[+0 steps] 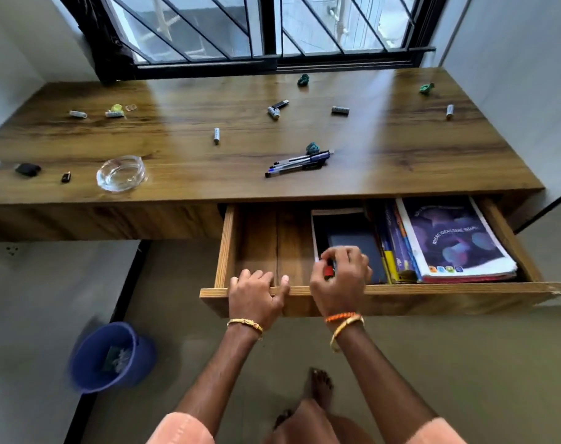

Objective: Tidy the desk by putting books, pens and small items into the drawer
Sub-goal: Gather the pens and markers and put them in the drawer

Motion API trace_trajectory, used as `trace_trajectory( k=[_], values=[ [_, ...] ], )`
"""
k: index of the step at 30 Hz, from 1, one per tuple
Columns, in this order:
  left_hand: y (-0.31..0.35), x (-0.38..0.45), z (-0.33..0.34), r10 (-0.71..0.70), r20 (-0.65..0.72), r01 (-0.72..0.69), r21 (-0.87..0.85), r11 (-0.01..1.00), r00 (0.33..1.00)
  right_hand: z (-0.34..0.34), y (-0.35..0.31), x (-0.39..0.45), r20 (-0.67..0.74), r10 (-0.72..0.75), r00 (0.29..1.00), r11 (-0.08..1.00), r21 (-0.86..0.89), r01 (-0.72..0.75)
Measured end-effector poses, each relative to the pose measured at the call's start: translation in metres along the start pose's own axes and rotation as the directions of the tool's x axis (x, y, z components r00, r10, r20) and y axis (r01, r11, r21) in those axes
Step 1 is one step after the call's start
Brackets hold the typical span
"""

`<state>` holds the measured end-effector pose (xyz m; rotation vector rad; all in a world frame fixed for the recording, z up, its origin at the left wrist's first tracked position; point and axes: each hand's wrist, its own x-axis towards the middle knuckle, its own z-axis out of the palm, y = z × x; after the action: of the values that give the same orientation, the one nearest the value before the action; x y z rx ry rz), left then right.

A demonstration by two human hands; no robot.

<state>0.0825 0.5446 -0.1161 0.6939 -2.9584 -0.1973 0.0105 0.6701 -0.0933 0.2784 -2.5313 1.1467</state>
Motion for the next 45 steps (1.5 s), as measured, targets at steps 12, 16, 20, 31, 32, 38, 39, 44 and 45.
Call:
trace_trajectory(
  k=[12, 16, 20, 31, 32, 38, 39, 44, 45],
  values=[
    [-0.008, -0.077, -0.02, 0.031, 0.224, 0.005, -0.16, 0.987, 0.974, -0.031, 0.009, -0.05, 0.534, 0.38, 0.755, 0.925, -0.226, -0.305],
    [-0.012, -0.079, -0.028, 0.091, 0.413, 0.004, -0.224, 0.975, 0.906, -0.038, 0.005, -0.048, 0.619, 0.461, 0.636, 0.863, -0.148, -0.483],
    [-0.017, -0.043, -0.049, 0.161, 0.62, 0.172, -0.442, 0.881, 0.768, -0.025, -0.006, 0.001, 0.61, 0.428, 0.667, 0.833, 0.021, -0.553],
    [0.039, 0.22, -0.078, 0.159, 0.064, -0.152, -0.113, 0.982, 0.985, 0.069, -0.036, 0.222, 0.727, 0.492, 0.479, 0.494, 0.22, -0.841],
    [0.041, 0.235, -0.074, 0.175, 0.106, -0.168, -0.073, 0.983, 0.979, 0.073, -0.034, 0.227, 0.744, 0.498, 0.445, 0.464, 0.205, -0.862],
    [0.047, 0.285, -0.051, 0.227, 0.204, -0.231, -0.003, 0.973, 0.952, 0.088, -0.015, 0.24, 0.8, 0.468, 0.376, 0.373, 0.207, -0.905],
    [0.049, 0.287, -0.05, 0.23, 0.241, -0.242, 0.018, 0.97, 0.943, 0.089, -0.012, 0.242, 0.811, 0.46, 0.362, 0.354, 0.207, -0.912],
    [0.057, 0.289, -0.043, 0.206, 0.351, -0.265, 0.127, 0.956, 0.913, 0.092, -0.005, 0.246, 0.838, 0.446, 0.315, 0.319, 0.179, -0.931],
    [0.057, 0.288, -0.041, 0.207, 0.351, -0.269, 0.136, 0.954, 0.913, 0.093, -0.005, 0.245, 0.839, 0.442, 0.319, 0.318, 0.186, -0.93]
  ],
)
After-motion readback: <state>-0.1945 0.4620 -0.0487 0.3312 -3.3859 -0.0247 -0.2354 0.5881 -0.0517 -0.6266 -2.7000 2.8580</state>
